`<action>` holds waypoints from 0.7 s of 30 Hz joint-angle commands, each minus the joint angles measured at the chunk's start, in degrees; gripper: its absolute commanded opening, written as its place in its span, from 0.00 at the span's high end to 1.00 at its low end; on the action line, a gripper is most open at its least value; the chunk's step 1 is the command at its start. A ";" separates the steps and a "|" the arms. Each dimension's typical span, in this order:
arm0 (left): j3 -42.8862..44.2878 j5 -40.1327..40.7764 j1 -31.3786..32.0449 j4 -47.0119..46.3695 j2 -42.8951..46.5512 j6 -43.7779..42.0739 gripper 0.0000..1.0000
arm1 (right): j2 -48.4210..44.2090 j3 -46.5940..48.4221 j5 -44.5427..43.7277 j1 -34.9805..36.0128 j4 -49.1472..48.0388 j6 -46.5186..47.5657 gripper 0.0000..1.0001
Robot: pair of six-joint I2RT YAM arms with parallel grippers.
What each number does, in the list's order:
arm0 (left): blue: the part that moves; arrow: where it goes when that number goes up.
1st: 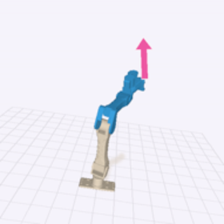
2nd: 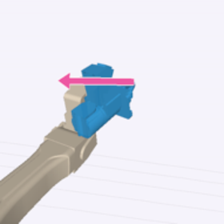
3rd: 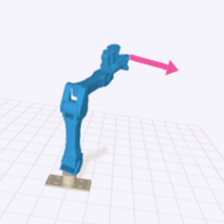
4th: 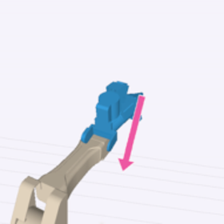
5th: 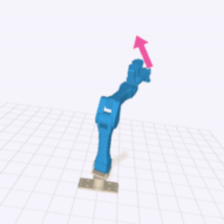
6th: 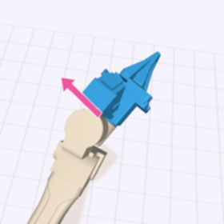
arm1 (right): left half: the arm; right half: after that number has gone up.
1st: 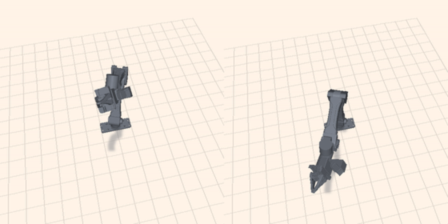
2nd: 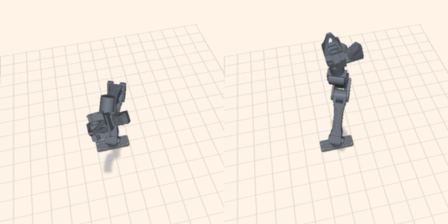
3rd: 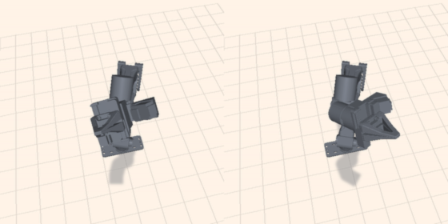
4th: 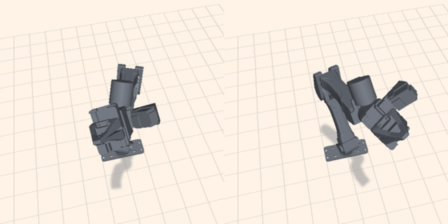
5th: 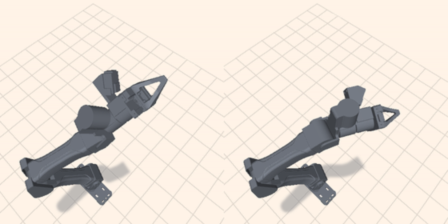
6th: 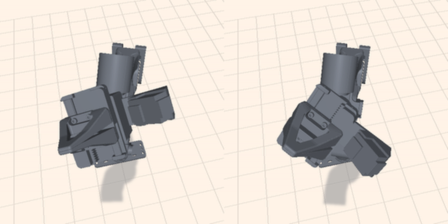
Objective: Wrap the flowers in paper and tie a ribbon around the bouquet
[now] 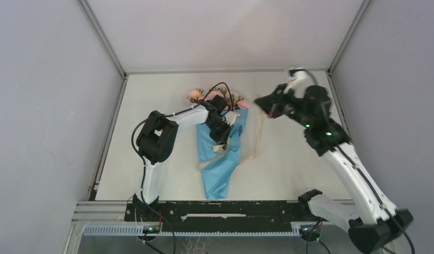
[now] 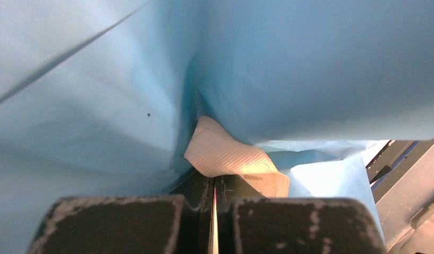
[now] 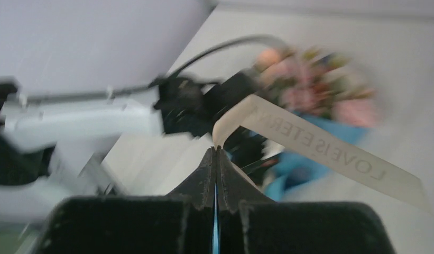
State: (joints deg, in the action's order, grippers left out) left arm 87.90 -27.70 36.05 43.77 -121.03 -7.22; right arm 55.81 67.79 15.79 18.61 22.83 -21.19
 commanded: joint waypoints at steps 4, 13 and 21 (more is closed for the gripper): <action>1.59 -4.51 -3.71 0.79 4.37 -3.36 1.00 | 15.72 -14.06 20.26 13.45 -27.05 -7.86 1.00; -0.62 -14.13 -7.71 -0.64 7.98 -0.87 1.00 | 33.21 -17.72 18.86 16.35 -33.27 -10.86 1.00; -6.57 -1.99 -16.48 5.15 18.96 -10.04 1.00 | 41.13 -14.34 17.96 12.97 -37.82 -13.66 1.00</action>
State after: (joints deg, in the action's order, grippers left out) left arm 85.17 -37.47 24.49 45.82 -109.75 -11.18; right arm 95.94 48.99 33.98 33.28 -8.51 -33.04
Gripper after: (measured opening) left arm 0.004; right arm 0.006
